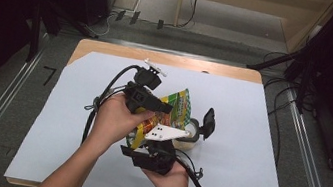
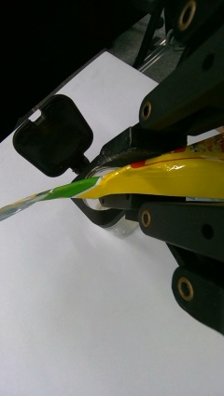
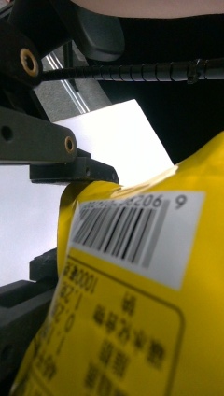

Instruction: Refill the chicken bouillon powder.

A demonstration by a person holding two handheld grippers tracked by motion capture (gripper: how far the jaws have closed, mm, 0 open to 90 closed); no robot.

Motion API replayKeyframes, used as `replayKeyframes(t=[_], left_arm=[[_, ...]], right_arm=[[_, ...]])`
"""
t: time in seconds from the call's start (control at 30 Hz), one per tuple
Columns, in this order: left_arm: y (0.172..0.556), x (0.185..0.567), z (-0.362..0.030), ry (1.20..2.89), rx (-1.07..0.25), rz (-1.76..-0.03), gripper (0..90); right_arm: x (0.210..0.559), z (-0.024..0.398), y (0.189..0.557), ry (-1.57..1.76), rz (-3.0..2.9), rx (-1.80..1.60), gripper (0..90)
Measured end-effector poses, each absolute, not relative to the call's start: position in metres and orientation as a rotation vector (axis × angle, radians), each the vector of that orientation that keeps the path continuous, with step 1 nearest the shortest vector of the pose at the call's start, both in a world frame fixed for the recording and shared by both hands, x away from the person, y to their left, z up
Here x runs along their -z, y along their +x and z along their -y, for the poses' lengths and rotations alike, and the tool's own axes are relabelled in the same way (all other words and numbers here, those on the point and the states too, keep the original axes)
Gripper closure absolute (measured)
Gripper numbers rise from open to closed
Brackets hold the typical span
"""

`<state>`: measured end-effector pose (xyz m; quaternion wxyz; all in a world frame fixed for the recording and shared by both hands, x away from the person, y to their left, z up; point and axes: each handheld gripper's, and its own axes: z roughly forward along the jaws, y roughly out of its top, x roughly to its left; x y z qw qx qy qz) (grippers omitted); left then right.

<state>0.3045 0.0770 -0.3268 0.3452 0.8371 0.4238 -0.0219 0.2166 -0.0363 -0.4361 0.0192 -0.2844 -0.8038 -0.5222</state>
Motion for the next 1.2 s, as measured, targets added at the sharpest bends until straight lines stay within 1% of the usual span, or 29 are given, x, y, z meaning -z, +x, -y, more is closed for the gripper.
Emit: replayKeyframes(t=[0.4, 0.57, 0.63, 0.97, 1.2], left_arm=[[0.306, 0.327, -0.082, 2.167, 0.063, -1.104, 79.5], [0.307, 0.327, -0.081, 2.165, 0.064, -1.105, 79.5], [0.308, 0.328, -0.082, 2.162, 0.071, -1.114, 79.4], [0.312, 0.33, -0.088, 2.145, 0.096, -1.129, 79.5], [0.31, 0.328, -0.087, 2.152, 0.075, -1.122, 80.7]], right_arm=[[0.436, 0.032, 0.217, -0.884, 2.503, 1.62, 63.3], [0.435, 0.032, 0.216, -0.883, 2.509, 1.627, 60.7], [0.435, 0.033, 0.216, -0.884, 2.522, 1.623, 62.1], [0.434, 0.032, 0.216, -0.878, 2.531, 1.619, 62.5], [0.436, 0.031, 0.217, -0.877, 2.526, 1.63, 62.6]])
